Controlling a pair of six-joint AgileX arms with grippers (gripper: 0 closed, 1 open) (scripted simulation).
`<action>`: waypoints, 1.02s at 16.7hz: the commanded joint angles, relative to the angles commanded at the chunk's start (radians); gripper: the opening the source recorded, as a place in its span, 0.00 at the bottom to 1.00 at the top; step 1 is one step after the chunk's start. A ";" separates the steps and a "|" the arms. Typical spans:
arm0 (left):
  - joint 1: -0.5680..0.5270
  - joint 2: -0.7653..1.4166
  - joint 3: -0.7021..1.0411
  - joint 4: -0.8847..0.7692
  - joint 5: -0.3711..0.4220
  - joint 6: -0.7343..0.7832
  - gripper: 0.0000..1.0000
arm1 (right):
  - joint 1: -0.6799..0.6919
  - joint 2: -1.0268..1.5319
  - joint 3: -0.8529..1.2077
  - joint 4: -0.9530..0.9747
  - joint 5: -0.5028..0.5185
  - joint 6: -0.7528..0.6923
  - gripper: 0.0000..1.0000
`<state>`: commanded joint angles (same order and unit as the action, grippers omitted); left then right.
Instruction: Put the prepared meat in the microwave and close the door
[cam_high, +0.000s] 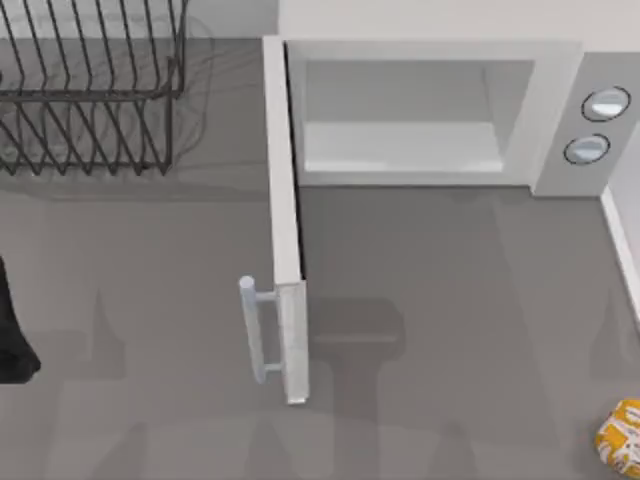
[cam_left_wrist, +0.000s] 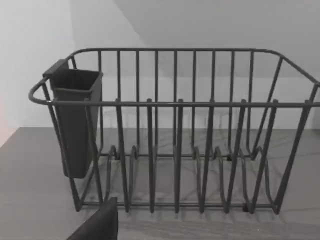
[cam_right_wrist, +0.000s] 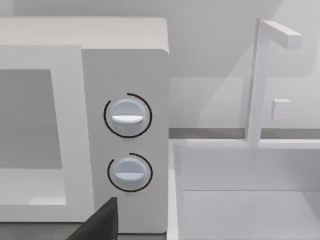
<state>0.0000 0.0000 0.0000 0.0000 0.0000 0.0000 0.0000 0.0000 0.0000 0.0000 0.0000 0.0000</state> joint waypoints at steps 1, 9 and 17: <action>0.000 0.000 0.000 0.000 0.000 0.000 1.00 | 0.000 0.000 0.000 0.000 0.000 0.000 1.00; 0.000 0.000 0.000 0.000 0.000 0.000 1.00 | 0.083 0.305 0.204 -0.251 -0.001 -0.161 1.00; 0.000 0.000 0.000 0.000 0.000 0.000 1.00 | 0.237 1.034 0.561 -0.743 0.003 -0.466 1.00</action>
<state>0.0000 0.0000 0.0000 0.0000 0.0000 0.0000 0.2366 1.0336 0.5607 -0.7427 0.0030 -0.4663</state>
